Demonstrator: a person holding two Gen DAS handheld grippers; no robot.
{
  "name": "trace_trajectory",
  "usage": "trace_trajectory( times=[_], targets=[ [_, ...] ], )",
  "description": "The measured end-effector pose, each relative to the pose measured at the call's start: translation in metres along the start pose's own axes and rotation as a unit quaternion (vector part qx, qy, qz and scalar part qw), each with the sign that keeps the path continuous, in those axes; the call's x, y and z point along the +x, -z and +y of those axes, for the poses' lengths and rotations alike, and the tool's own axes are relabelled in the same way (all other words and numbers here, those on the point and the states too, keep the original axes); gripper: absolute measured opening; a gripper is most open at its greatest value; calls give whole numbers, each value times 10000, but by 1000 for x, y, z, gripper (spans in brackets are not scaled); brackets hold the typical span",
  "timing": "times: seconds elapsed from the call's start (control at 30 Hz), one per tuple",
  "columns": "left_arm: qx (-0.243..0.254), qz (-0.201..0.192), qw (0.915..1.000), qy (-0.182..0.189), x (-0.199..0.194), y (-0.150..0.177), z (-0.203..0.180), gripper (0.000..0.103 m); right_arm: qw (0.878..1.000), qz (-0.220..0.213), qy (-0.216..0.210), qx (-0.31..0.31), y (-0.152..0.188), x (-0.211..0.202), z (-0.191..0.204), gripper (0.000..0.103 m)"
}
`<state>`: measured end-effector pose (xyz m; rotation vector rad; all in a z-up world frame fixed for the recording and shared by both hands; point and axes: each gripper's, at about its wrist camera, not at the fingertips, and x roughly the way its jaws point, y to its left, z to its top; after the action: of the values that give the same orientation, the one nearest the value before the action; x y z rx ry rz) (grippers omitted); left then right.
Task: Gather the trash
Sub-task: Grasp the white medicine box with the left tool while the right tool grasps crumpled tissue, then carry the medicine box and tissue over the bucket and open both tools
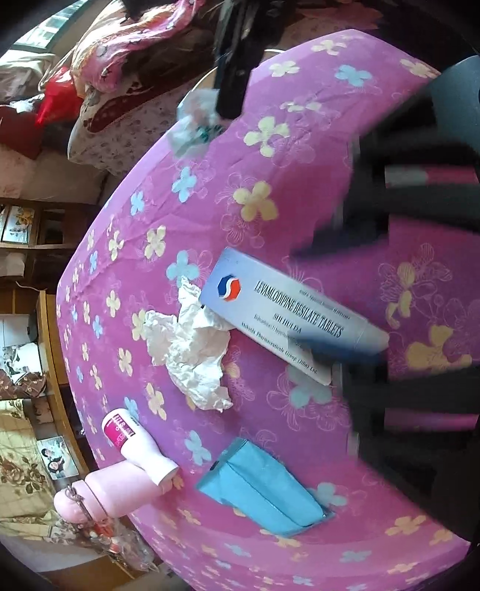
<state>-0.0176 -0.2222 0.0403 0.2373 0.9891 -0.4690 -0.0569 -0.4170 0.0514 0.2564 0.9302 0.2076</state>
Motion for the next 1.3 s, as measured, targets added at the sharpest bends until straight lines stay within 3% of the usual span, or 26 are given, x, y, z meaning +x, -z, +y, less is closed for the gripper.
trace_trajectory(
  times=[0.03,0.1,0.33,0.37,0.4,0.53,0.8,1.3],
  targets=[
    [33,-96,9999,-19,-2,-1,0,73,10000,-6,3,5,2,-3,0,17],
    [214,-211,9995,-127,-2,-4,-4,74,10000,-5,-2,20,5,-7,-2,17],
    [472,272,9974,-477,32,-12,-5,71,9999,-1,9,164,11,-13,-10,17],
    [416,293,9978,-431,34,-10,-3,67,9999,-8,7,165,11,-14,-10,17],
    [296,247,9987,-330,32,-9,0,56,9999,-22,6,155,12,-16,-9,17],
    [-91,142,9998,-146,14,-3,1,49,9999,-88,-5,120,13,-21,-7,17],
    [-239,-189,9994,132,-26,5,-38,48,9996,-241,-11,131,23,-38,-11,17],
    [16,-462,9973,579,-42,-17,-134,48,9965,-611,459,344,46,-100,-63,17]
  ],
)
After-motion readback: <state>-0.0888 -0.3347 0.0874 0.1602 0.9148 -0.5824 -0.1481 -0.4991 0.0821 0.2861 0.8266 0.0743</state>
